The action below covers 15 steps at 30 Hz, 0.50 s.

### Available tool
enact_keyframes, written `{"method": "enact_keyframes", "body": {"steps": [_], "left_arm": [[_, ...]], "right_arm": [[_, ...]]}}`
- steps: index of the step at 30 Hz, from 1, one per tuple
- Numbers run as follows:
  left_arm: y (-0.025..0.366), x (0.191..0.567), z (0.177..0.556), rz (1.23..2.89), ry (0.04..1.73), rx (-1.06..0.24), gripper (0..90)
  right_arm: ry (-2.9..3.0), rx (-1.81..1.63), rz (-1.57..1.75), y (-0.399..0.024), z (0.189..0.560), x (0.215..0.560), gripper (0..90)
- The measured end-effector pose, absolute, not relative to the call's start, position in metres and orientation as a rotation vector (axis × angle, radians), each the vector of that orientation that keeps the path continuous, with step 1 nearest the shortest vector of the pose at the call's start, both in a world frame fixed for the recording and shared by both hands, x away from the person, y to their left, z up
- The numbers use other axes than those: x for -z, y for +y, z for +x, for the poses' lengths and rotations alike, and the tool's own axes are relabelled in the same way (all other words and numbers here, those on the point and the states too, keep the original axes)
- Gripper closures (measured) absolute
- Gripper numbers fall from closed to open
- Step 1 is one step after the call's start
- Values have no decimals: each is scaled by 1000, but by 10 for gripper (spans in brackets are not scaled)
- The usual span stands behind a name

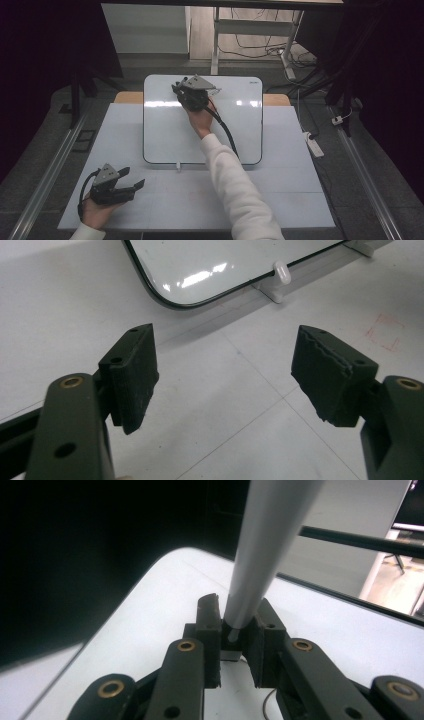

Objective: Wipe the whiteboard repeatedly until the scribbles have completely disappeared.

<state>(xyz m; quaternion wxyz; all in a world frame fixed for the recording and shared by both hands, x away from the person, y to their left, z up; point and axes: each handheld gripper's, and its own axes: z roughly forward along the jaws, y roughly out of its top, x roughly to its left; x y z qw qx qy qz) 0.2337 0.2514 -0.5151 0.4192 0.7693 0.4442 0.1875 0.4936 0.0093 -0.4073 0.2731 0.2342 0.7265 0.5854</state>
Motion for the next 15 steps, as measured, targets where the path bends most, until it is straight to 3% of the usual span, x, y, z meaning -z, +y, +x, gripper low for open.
{"method": "enact_keyframes", "body": {"steps": [5, 10, 15], "left_arm": [[252, 515, 231, 1923, 1118, -476, 274], [253, 515, 233, 1927, 1122, -473, 275], [253, 515, 231, 1925, 1120, -479, 276]], "right_arm": [[1825, -1622, 770, -8, 503, 398, 777], [1932, -1572, 622, 6, 495, 407, 777], [1844, -1625, 726, -3, 501, 402, 778]]}}
